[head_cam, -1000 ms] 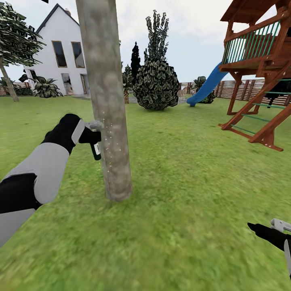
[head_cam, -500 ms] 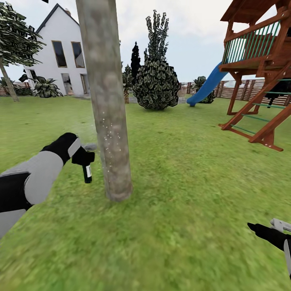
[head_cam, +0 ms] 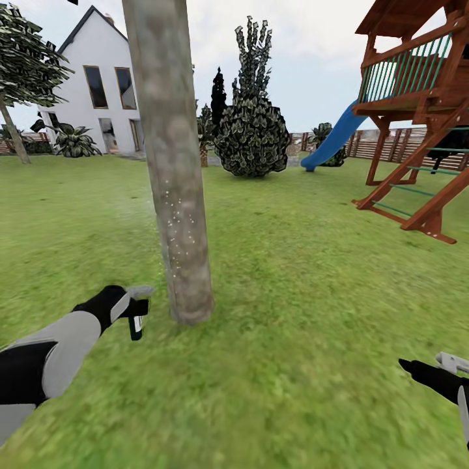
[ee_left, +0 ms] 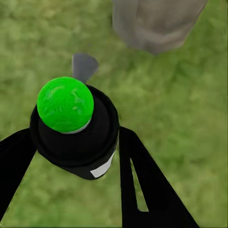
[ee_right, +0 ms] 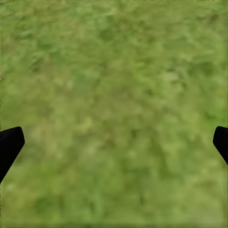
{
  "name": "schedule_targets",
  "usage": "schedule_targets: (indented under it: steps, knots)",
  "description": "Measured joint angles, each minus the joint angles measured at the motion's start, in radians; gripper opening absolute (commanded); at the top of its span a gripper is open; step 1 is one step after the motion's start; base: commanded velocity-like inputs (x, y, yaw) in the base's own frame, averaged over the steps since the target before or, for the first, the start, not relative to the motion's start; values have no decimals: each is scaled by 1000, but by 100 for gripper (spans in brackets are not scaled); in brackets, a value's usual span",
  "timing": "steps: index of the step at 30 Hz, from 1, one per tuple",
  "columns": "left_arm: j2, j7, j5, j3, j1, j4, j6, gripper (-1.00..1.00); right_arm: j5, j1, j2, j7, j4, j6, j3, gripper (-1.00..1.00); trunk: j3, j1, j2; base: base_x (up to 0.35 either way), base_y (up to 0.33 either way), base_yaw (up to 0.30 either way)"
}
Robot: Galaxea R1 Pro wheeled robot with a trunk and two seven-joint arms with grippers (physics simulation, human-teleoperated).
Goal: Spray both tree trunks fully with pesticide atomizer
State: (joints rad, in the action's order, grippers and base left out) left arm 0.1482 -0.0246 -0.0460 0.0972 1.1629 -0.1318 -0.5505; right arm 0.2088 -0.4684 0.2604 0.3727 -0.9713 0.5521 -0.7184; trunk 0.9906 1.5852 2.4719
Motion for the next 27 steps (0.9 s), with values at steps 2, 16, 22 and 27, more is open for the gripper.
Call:
schedule_targets:
  steps: [2,16,22,27]
  knots:
    - [13,-1,15,3,-65,0,97,-100,0,0,-2,0,0,0,0,100,0,0,0,0,0,187]
    - [13,-1,56,3,-102,-2,184,-100,0,0,-8,0,1,1,0,100,0,0,0,0,-185,149]
    - [0,-1,56,3,-102,-2,184,-100,0,0,-9,-2,1,0,1,100,0,0,0,0,-305,116]
    - [-1,-1,56,3,-102,-2,184,-100,0,0,-9,-2,1,0,2,100,0,0,0,73,-314,205]
